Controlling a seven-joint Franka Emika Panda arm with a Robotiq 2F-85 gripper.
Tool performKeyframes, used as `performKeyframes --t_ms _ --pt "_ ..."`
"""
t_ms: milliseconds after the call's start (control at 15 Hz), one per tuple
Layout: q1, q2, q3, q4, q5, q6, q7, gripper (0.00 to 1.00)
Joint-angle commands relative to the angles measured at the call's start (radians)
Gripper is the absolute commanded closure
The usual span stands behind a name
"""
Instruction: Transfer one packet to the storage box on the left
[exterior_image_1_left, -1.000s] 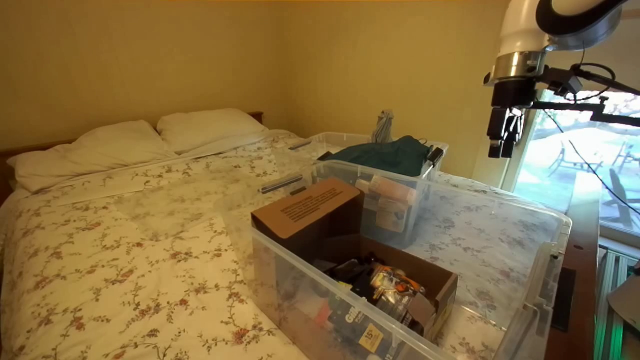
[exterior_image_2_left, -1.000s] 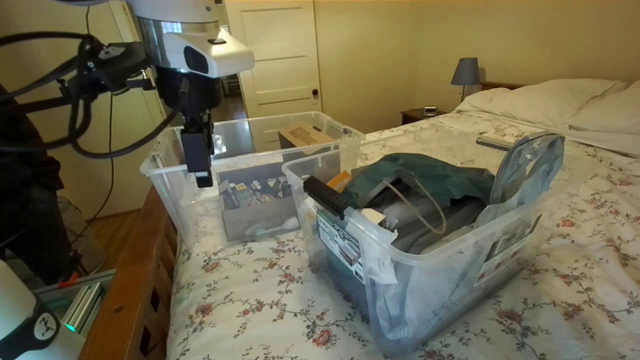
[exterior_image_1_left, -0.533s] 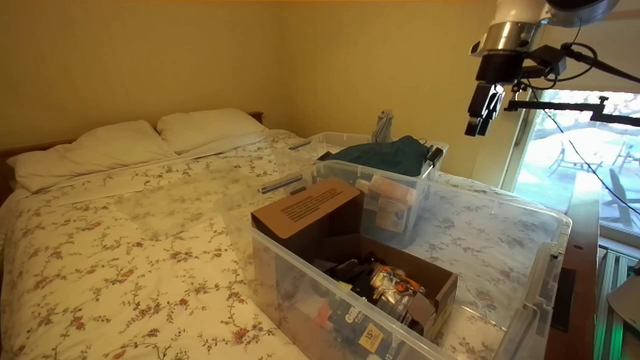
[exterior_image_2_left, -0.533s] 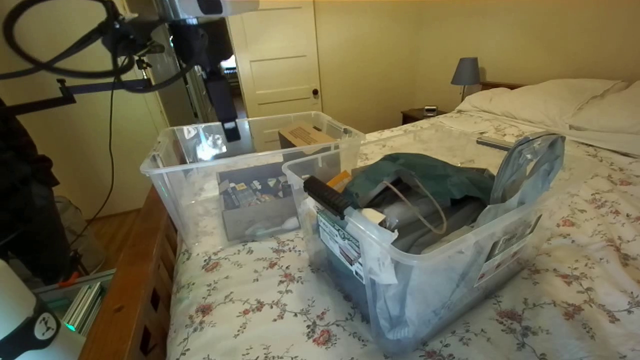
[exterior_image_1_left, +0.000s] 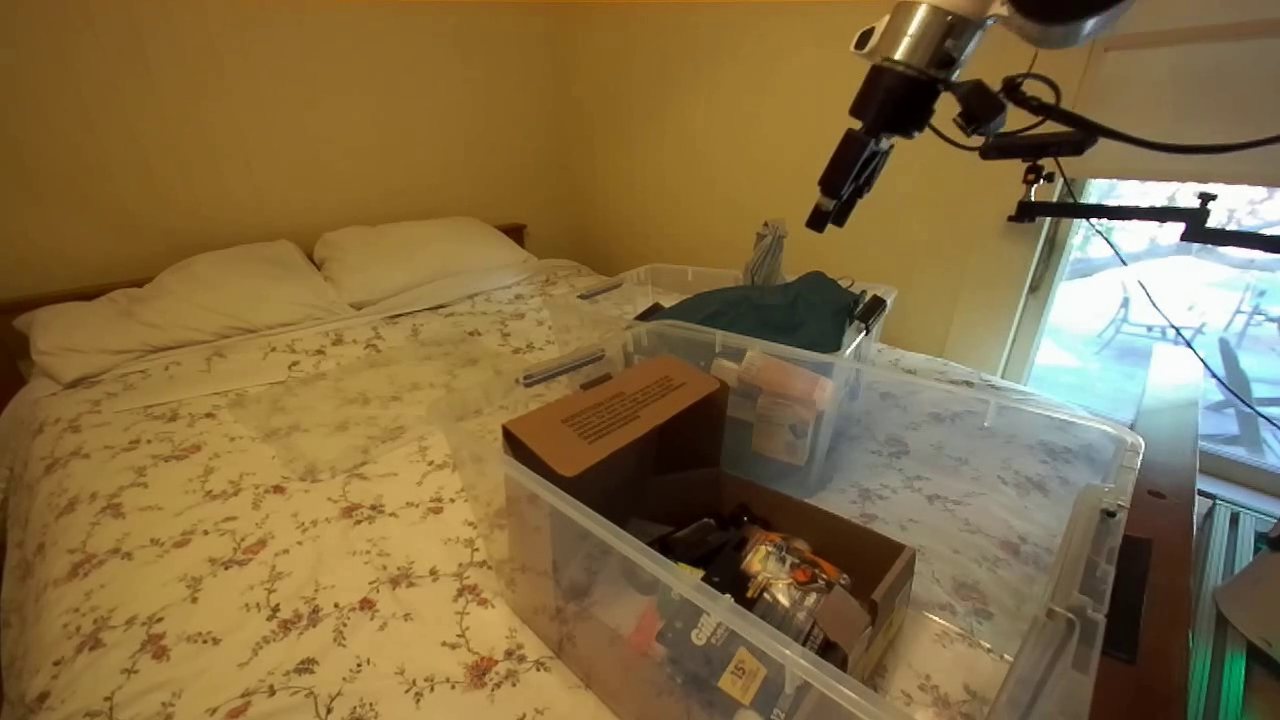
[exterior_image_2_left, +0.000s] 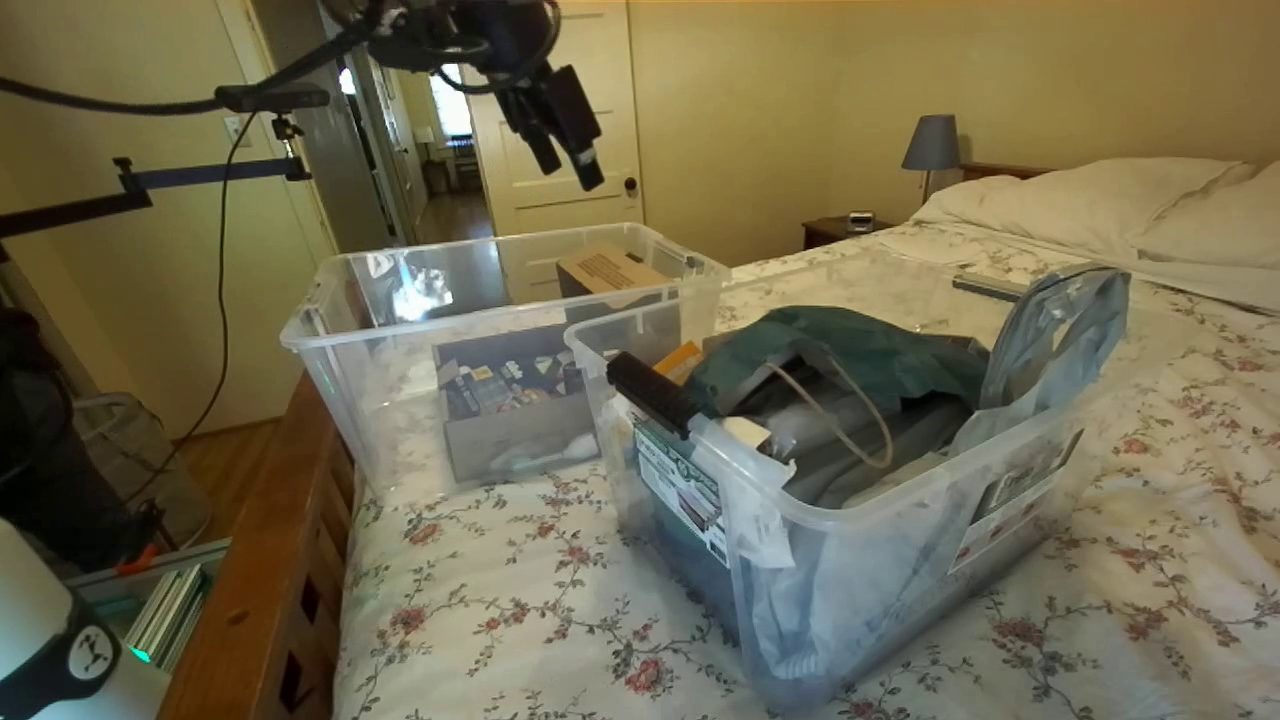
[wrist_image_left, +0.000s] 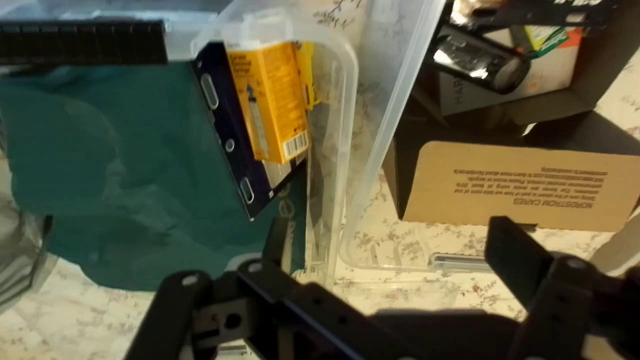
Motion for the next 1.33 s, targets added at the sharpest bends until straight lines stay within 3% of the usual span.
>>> performKeyframes --t_ms 0,67,733,1000,1267 --pt "-0.051 0.188 0.040 0.127 -0.203 0.099 0.051 0.00" --pt "-0.010 0.085 0.009 0.049 -0.113 0.066 0.017 0.00" --pt "-0.010 0.102 0.008 0.061 -0.125 0.074 0.024 0.00" --pt "-0.010 0.231 -0.050 0.140 -0.058 0.061 -0.113 0.00" --pt "-0.018 0.389 -0.097 0.250 0.125 0.024 -0.299 0.00"
